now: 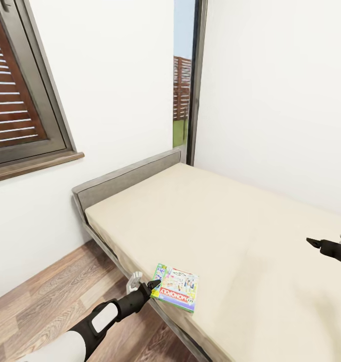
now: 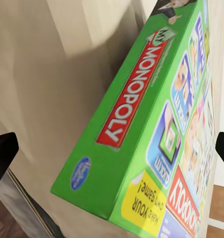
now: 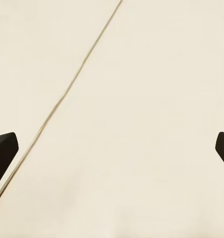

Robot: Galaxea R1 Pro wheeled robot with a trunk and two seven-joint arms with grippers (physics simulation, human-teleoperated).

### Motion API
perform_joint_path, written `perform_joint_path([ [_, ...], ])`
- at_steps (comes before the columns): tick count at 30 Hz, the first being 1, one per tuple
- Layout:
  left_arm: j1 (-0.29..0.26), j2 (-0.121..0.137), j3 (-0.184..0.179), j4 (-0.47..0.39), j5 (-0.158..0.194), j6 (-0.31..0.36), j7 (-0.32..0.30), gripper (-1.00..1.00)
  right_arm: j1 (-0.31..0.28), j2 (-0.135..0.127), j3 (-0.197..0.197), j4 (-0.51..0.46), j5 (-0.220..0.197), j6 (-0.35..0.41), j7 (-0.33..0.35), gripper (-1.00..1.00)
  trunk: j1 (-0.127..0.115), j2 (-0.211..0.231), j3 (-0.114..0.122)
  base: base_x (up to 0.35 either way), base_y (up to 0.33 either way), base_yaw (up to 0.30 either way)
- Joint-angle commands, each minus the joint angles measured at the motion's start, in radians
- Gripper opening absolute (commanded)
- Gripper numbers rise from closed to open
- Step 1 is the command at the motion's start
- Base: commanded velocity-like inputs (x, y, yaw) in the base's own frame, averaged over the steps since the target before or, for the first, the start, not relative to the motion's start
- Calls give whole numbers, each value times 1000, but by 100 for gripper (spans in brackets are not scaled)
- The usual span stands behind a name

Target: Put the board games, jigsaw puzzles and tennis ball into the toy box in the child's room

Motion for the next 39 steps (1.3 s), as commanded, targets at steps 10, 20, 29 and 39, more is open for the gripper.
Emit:
perform_joint_path([
  [10,0,-2,-4,1,9,5,-2,100,-1,0,-2,-1,-10,8,-1,100,0,0,-1,0,0,0],
  [20,0,-9,-6,1,7,6,-2,-100,-1,0,-2,-1,-10,8,-2,100,0,0,-1,0,0,0],
  [29,-1,-13,-9,0,3,8,-2,-100,-1,0,-2,-1,-10,8,-2,100,0,0,-1,0,0,0],
  [39,-1,-13,-8,-1,4,10,-3,-100,-1,0,-2,-1,-10,8,-3,100,0,0,-1,0,0,0],
])
